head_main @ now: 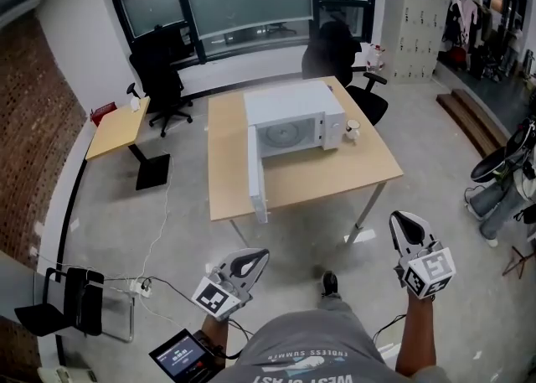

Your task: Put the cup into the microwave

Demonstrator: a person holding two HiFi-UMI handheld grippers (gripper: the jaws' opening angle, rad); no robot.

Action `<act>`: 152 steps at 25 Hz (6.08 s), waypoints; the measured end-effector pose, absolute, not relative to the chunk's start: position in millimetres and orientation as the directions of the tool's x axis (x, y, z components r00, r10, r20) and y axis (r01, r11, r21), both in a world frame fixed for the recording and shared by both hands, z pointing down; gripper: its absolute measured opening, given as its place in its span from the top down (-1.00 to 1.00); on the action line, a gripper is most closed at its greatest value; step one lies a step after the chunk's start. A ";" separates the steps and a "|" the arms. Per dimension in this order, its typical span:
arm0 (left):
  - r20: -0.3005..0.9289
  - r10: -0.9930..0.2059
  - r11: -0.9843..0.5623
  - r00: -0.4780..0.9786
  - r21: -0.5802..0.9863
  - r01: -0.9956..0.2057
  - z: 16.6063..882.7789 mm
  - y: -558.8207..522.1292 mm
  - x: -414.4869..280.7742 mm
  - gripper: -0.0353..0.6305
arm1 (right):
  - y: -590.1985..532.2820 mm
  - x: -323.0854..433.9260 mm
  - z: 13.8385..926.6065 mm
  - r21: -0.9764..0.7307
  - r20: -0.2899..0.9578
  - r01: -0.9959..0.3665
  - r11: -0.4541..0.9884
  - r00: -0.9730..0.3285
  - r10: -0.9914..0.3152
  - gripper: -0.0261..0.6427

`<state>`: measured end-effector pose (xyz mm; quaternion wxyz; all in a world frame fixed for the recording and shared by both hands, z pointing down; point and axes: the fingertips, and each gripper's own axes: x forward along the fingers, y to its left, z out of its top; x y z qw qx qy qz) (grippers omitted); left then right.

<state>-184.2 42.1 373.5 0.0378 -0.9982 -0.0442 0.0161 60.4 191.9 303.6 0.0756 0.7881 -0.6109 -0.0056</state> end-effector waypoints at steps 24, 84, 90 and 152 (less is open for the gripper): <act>0.117 0.032 -0.999 0.993 -0.004 0.033 405.1 -69.6 23.0 0.83 | -1.6 320.6 381.0 0.012 0.214 -0.986 -0.167 0.166 -0.963 0.86; 0.362 -0.106 -0.974 0.926 0.148 -0.170 482.6 -116.7 116.2 0.83 | -210.6 619.4 716.9 -0.025 0.659 -0.950 -0.310 0.217 -0.720 0.71; 0.314 -0.107 -0.984 0.943 0.103 -0.146 445.5 -123.9 92.3 0.83 | -198.9 598.6 662.3 -0.013 0.606 -0.955 -0.296 0.228 -0.762 0.71; -0.047 -0.220 -0.973 0.974 -0.055 -0.222 392.9 -165.2 -18.5 0.83 | -10.2 129.5 398.4 0.245 0.305 -0.964 -0.104 0.179 -0.935 0.71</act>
